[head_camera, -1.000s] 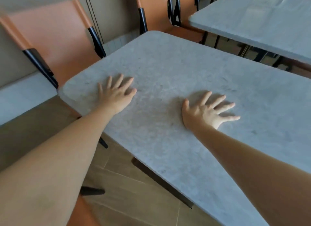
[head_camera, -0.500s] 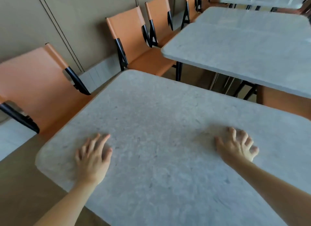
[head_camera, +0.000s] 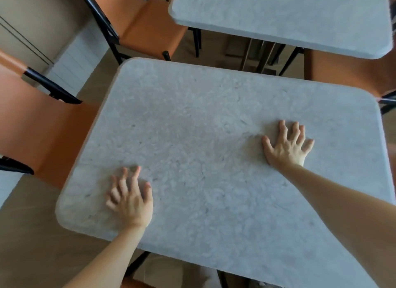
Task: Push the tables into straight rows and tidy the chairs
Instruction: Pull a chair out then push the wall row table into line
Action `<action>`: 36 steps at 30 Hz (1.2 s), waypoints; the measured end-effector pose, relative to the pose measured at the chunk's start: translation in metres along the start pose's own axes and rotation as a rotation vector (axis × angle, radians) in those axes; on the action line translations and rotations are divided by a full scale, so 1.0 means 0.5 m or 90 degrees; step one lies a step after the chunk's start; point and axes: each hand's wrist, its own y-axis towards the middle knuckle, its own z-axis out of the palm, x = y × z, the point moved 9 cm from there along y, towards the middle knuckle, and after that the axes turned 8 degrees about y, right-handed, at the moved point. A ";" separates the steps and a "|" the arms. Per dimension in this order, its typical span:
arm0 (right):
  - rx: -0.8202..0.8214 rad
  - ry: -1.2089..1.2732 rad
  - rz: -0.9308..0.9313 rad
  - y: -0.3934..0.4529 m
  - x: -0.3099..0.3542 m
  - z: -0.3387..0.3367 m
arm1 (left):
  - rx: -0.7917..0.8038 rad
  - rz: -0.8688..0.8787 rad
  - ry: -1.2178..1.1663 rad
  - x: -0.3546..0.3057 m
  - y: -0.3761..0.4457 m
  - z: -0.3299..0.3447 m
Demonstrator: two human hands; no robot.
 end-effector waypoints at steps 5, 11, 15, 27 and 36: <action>0.086 -0.006 0.059 0.010 0.004 -0.018 | 0.072 0.003 0.001 -0.006 -0.002 0.006; 0.130 0.049 0.127 0.021 0.020 -0.035 | 0.088 0.007 0.021 0.000 0.007 0.005; 0.123 0.086 0.115 0.010 0.011 -0.015 | 0.092 0.045 0.062 -0.017 0.013 -0.007; 0.160 0.059 0.056 0.043 -0.002 -0.021 | 0.339 0.257 0.169 -0.097 0.135 -0.003; 0.211 -0.006 0.224 -0.055 0.102 0.029 | 0.451 0.349 0.283 -0.119 0.168 -0.035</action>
